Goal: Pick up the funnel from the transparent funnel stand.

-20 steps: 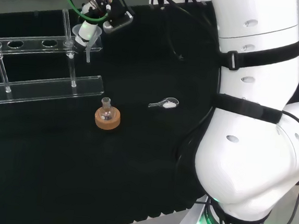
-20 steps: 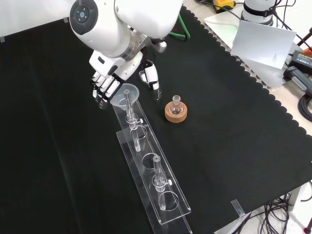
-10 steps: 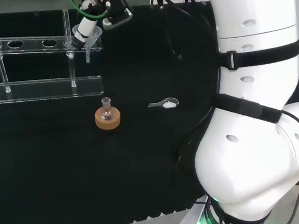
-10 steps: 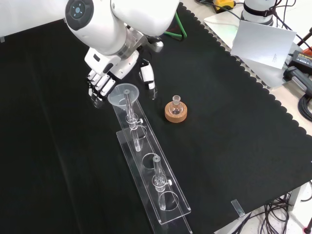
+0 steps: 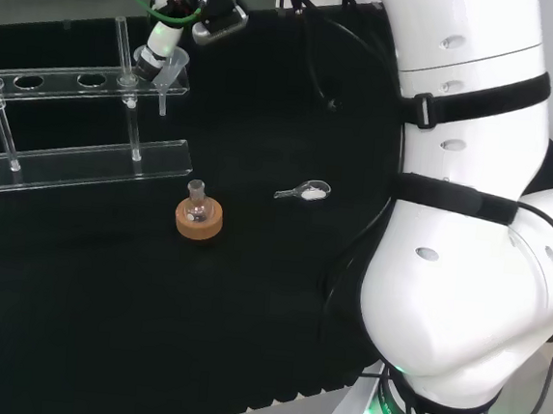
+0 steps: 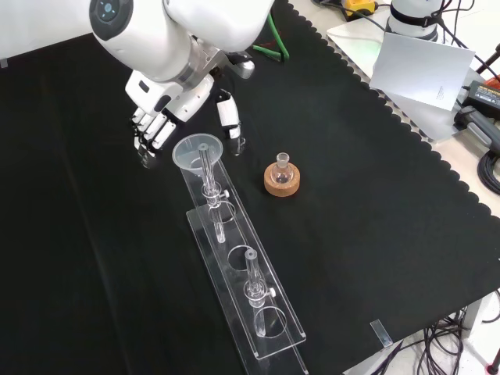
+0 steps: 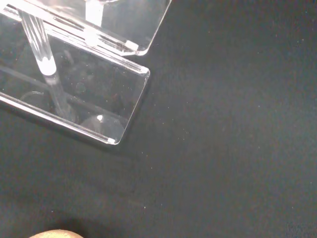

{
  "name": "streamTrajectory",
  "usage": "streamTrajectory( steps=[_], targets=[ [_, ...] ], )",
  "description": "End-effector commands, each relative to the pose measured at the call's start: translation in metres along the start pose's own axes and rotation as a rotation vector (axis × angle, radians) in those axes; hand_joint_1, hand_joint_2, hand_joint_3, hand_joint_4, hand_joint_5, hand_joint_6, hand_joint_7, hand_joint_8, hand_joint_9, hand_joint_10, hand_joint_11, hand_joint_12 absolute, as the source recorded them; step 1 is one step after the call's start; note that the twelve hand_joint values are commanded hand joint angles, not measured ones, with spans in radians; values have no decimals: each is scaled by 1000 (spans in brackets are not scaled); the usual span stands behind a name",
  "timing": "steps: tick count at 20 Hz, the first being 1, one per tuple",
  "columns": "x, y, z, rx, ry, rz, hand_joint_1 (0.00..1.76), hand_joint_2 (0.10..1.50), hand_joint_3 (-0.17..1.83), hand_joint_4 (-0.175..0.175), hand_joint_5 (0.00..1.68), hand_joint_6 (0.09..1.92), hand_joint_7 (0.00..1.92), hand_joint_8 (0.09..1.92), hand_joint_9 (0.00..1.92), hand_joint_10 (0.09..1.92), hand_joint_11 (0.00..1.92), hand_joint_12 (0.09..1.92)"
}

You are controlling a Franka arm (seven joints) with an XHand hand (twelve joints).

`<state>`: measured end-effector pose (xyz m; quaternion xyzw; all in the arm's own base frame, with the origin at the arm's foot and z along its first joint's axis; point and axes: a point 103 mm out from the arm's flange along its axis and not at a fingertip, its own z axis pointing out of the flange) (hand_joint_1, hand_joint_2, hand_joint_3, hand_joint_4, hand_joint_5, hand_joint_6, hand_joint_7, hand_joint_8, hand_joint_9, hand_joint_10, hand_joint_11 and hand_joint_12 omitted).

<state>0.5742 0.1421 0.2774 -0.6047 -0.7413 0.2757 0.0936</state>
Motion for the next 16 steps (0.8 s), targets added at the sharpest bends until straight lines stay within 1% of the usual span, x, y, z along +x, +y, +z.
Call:
streamTrajectory(
  steps=[1, 5, 10, 15, 16],
  targets=[
    [2, 3, 4, 36, -3, -5, 490, 653, 18, -5, 0, 87, 10, 523, 0, 622, 0, 1056],
    [5, 4, 6, 43, -16, -10, 487, 655, 19, -3, 0, 87, 11, 529, 0, 623, 0, 1056],
    [5, 5, 8, 49, -16, -12, 486, 661, 19, 0, 0, 87, 43, 569, 0, 654, 0, 1048],
    [8, 6, 8, 54, -20, -18, 489, 667, 19, 7, 88, 87, 139, 610, 0, 771, 0, 1043],
    [9, 7, 8, 58, -22, -13, 490, 669, 19, 8, 108, 87, 161, 614, 0, 793, 0, 1043]
  ],
)
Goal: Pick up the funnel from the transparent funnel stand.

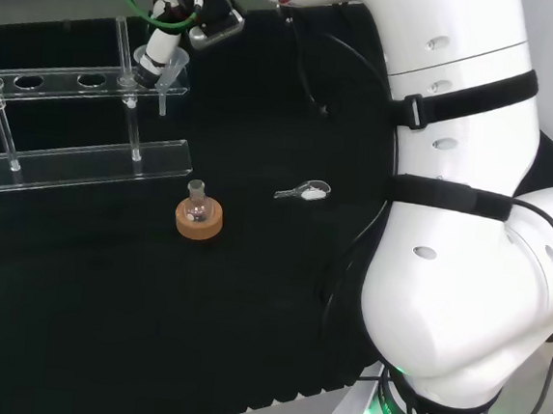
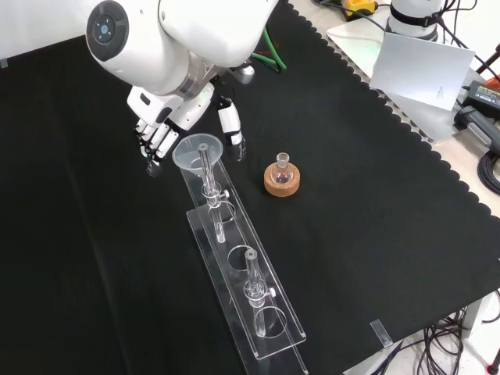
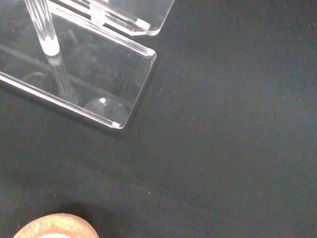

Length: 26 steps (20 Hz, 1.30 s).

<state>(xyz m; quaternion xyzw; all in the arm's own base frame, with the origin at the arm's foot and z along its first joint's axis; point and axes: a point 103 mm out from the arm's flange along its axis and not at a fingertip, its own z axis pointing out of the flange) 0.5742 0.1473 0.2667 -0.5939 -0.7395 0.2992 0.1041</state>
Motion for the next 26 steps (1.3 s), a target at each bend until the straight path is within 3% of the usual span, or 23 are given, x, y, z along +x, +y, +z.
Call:
streamTrajectory(
  steps=[1, 12, 17, 26],
  targets=[
    [3, 1, 1, 10, -9, -1, 491, 670, 19, 10, 126, 87, 180, 617, 0, 807, 0, 1043],
    [2, 1, 4, 18, -16, -4, 515, 691, 21, 31, 367, 87, 574, 531, 128, 828, 0, 1045],
    [4, 2, 2, 27, -32, 4, 522, 697, 22, 33, 426, 87, 676, 500, 212, 792, 0, 1045],
    [1, 0, 5, 1, 2, 14, 548, 711, 25, 25, 515, 87, 867, 462, 364, 711, 0, 1070]
  ],
)
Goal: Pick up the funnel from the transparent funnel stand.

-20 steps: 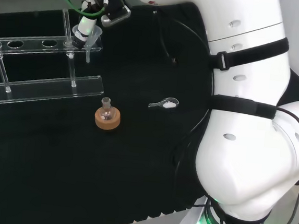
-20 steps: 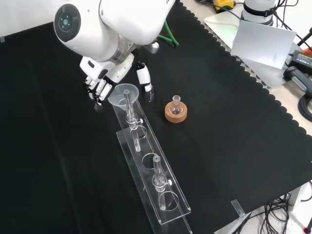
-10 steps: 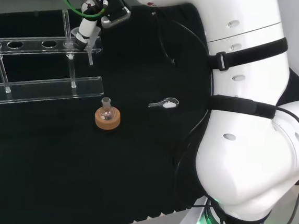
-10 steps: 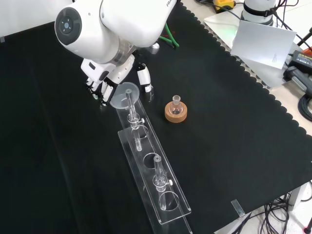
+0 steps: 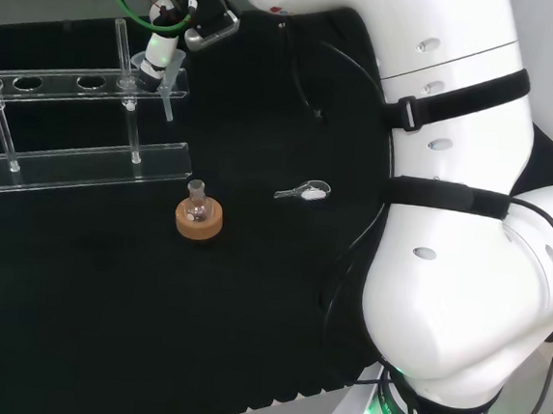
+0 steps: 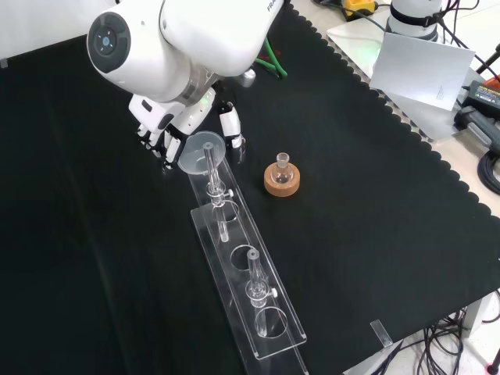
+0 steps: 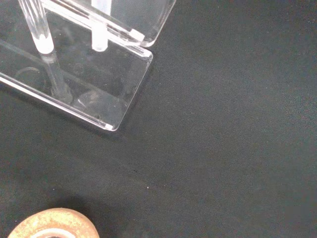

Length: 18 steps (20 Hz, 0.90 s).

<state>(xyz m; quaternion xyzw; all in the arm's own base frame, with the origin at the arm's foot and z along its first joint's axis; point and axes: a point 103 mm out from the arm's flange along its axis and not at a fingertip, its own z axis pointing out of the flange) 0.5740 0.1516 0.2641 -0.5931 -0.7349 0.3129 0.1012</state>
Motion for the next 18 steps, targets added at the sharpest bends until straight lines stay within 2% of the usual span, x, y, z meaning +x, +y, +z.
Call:
streamTrajectory(
  steps=[1, 6, 18],
  targets=[
    [-5, -2, 5, -25, 24, 7, 553, 713, 26, 22, 533, 87, 892, 458, 384, 697, 0, 1078],
    [-7, -5, 3, -64, 47, 12, 586, 725, 30, 10, 615, 87, 969, 445, 448, 656, 0, 1112],
    [-17, -22, -7, -165, 101, 39, 663, 740, 41, 28, 718, 87, 1080, 396, 574, 544, 0, 1223]
  ],
)
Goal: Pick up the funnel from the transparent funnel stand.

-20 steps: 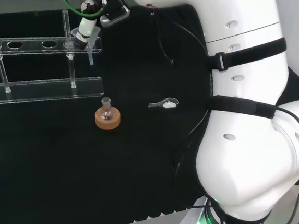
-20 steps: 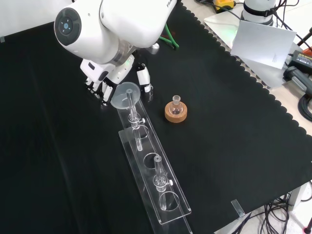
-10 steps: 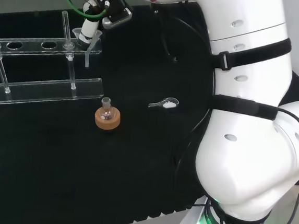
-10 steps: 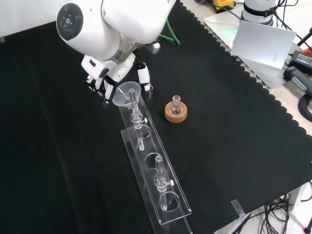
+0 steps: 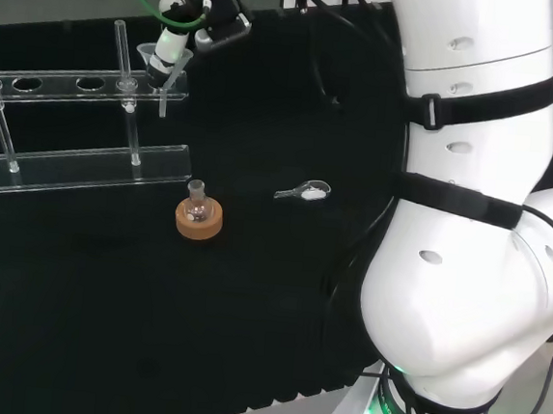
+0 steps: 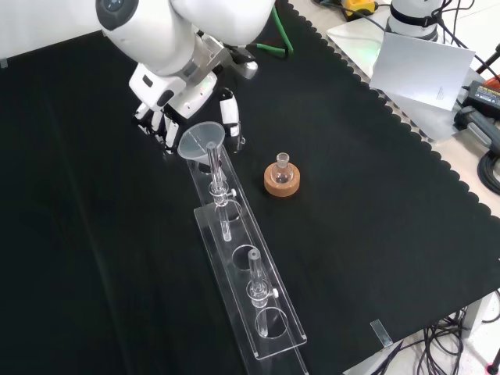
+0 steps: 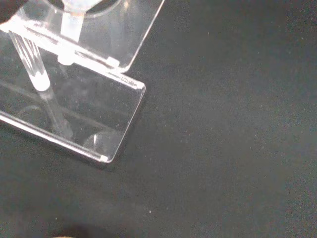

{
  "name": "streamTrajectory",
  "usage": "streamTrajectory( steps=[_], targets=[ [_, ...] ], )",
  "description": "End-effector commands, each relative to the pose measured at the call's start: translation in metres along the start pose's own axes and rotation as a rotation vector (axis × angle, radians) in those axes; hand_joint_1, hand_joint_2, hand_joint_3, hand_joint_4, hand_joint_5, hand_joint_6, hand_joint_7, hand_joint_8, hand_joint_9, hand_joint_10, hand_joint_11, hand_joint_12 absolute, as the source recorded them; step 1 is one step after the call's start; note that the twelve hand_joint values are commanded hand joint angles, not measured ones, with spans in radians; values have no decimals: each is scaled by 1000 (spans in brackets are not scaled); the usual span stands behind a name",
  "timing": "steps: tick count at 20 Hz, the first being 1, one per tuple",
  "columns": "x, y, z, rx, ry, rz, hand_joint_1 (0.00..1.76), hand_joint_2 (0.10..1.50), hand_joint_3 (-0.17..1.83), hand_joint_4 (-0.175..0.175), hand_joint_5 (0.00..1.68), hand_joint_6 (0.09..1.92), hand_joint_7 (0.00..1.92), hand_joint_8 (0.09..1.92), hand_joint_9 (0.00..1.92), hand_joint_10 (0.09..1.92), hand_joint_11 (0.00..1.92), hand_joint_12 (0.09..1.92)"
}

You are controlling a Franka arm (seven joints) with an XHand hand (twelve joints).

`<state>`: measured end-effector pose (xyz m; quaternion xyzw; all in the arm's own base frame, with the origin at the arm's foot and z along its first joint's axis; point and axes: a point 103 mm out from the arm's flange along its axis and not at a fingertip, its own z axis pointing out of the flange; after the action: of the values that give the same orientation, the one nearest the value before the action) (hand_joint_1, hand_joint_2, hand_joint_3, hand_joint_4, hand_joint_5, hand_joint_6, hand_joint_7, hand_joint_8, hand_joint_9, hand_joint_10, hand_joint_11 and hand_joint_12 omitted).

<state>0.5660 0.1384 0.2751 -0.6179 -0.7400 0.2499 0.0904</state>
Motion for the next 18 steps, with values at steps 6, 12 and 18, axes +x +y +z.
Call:
streamTrajectory(
  steps=[6, 12, 18],
  targets=[
    [-5, -20, -23, -104, 30, 3, 677, 740, 42, 28, 722, 87, 1084, 393, 582, 539, 0, 1230],
    [-7, -37, -39, -161, 11, -8, 681, 741, 42, 28, 723, 87, 1084, 391, 584, 534, 0, 1235],
    [-14, -49, -49, -196, -6, -4, 683, 741, 43, 28, 723, 87, 1083, 388, 584, 530, 0, 1239]
  ],
)
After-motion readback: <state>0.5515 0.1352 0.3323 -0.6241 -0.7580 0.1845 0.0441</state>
